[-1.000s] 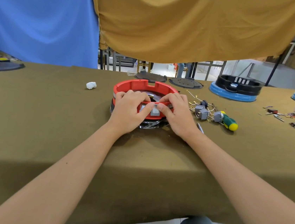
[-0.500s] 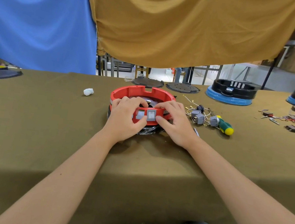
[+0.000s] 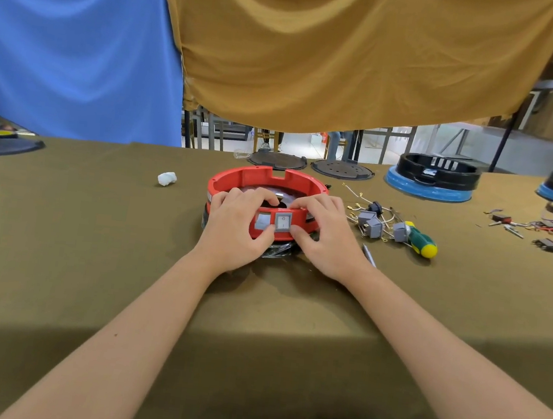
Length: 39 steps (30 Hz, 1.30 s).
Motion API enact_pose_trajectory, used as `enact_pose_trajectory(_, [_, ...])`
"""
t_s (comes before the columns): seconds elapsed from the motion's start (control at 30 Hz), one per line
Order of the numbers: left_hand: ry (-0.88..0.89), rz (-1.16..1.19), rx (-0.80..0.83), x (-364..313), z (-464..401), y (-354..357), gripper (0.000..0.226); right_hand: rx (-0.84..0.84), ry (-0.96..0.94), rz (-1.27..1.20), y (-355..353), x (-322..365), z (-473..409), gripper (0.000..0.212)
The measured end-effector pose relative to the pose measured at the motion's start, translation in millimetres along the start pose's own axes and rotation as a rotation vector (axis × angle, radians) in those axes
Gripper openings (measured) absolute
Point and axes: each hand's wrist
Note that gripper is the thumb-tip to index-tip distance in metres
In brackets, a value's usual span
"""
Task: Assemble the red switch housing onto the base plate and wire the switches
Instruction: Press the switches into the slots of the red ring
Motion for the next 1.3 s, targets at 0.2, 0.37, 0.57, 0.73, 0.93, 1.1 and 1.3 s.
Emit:
enact_pose_trajectory(0.2, [-0.023,0.032,-0.035,1,-3,2,0.019,-0.009,0.046,-0.074,2,0,-2,0.021])
enact_pose_trajectory(0.37, [-0.017,-0.01,-0.033,-1,-4,3,0.017,-0.017,0.086,-0.049,5,4,-8,0.016])
enact_pose_trajectory(0.57, [-0.021,0.014,-0.032,1,-2,3,0.017,-0.055,0.065,-0.045,3,4,-3,0.018])
enact_pose_trajectory(0.73, [0.001,-0.03,-0.034,2,-3,4,0.019,-0.067,0.089,0.0,5,4,-5,0.02])
enact_pose_trajectory(0.93, [0.014,-0.021,-0.069,5,-2,4,0.025,-0.103,0.09,-0.01,1,-4,-2,0.025])
enact_pose_trajectory(1.1, [-0.009,-0.108,-0.088,6,-1,6,0.027,-0.252,0.454,0.097,-7,-24,-5,0.027])
enact_pose_trajectory(1.3, [-0.019,-0.156,-0.116,4,-1,6,0.031,-0.177,0.816,0.454,-28,-58,0,0.051])
Point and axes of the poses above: each hand's wrist, its own z-axis away from the middle knuckle, its own y-axis out of the palm, x = y × z, and after that the axes turned 10 degrees about z, right-handed
